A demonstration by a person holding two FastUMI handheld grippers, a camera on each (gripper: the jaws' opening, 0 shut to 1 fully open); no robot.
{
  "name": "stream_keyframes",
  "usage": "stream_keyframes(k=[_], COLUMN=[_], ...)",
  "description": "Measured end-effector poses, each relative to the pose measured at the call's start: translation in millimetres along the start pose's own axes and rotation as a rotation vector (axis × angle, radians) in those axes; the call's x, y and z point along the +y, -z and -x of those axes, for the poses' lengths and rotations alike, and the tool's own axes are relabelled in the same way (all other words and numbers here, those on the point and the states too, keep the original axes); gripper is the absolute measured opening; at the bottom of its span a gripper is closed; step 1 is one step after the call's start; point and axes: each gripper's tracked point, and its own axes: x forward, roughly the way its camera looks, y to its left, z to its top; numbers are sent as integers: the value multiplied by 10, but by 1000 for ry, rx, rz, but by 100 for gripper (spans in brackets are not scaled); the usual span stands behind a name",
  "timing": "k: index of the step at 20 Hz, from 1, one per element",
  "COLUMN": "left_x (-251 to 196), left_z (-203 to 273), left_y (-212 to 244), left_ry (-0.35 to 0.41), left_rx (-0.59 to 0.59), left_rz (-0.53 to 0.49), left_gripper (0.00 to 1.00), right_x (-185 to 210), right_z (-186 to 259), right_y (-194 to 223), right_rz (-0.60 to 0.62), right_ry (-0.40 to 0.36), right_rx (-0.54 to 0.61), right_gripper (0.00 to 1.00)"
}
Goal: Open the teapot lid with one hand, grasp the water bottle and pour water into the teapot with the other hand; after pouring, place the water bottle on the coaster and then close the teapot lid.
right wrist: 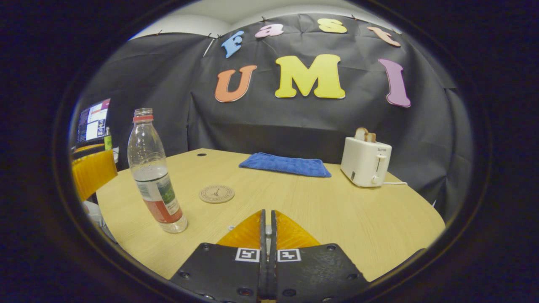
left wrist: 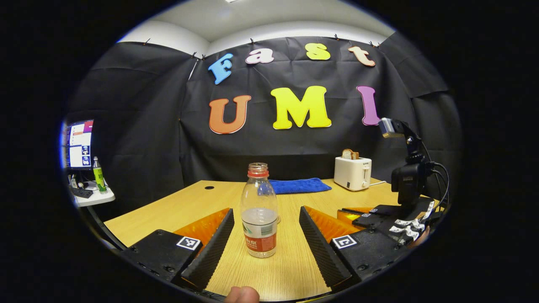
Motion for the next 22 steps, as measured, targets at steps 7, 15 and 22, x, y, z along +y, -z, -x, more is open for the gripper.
stream_keyframes(k=[7,15,22], left_x=[56,94,140], left_z=[-46,-283,-505], left_y=[306,582,622], left_ry=[-2,15,13], left_rx=[78,145,153], left_rz=[31,36,32], left_gripper=[98,98,98], right_x=[38,34,-79], right_z=[42,234,418], right_y=[-144,-360,-447], right_rz=[5,11,20], right_ry=[-31,-50,-40], right_rx=[-28,-60,-78], right_gripper=[1,1,1])
